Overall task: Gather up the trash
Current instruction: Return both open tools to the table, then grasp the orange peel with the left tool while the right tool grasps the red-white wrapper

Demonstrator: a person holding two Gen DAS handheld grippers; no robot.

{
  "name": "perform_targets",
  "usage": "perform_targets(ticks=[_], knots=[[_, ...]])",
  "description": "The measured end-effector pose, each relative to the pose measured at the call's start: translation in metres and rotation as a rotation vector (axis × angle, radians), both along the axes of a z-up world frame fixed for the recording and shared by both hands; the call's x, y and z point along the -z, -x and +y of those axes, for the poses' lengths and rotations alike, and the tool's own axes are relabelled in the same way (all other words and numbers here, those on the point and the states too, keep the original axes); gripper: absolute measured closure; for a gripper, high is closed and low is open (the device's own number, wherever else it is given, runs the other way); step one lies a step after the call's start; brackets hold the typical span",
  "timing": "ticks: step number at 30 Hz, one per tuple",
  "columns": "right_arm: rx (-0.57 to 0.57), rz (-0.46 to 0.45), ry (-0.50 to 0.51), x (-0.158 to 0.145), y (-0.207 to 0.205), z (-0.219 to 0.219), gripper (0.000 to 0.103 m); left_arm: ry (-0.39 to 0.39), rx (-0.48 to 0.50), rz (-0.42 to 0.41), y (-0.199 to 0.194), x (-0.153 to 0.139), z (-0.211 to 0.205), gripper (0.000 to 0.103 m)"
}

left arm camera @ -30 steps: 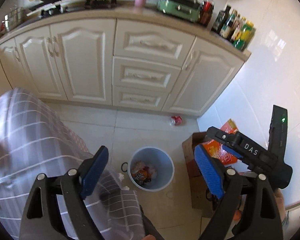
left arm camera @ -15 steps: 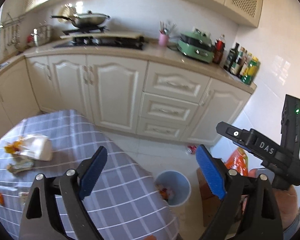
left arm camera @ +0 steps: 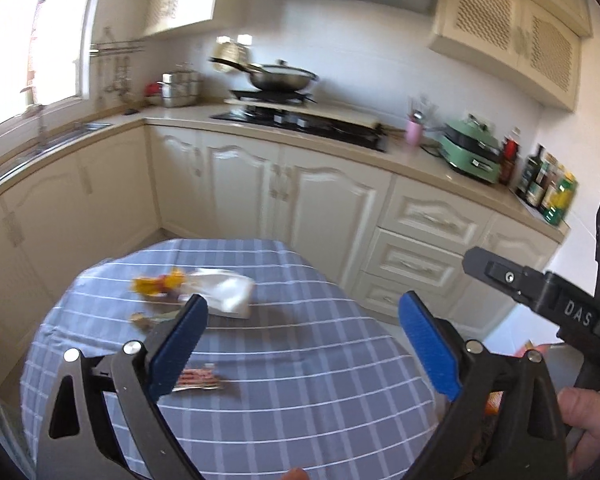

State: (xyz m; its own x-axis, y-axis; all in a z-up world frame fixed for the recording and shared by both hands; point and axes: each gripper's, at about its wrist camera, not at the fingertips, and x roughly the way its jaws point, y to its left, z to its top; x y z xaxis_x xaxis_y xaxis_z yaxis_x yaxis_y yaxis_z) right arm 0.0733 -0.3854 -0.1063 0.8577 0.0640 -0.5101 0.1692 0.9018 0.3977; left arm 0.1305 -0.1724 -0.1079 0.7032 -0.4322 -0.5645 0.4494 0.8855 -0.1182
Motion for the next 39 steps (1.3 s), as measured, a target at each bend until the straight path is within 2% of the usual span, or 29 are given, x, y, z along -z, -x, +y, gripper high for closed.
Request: perform_targets(ticks=[7,16,21,27,39], knots=[[-0.096,-0.008,0.040,-0.005,-0.018,0.047,0.006,-0.024,-0.126,-0.042,-0.002,-0.009,0.054,0.008],[-0.227,-0.008,0.116,-0.002,-0.033,0.103,0.006,-0.041,-0.219,-0.096,0.007,-0.005,0.110,0.006],[-0.284,0.020,0.147,0.012,-0.046,0.124,0.006,-0.050,-0.265,-0.077,0.004,0.018,0.149,0.006],[-0.342,0.101,0.162,0.042,-0.066,0.147,0.006,-0.097,-0.327,-0.002,-0.012,0.066,0.191,0.006],[-0.418,0.266,0.177,0.104,-0.107,0.169,0.006,-0.172,-0.344,0.116,-0.059,0.135,0.209,0.006]])
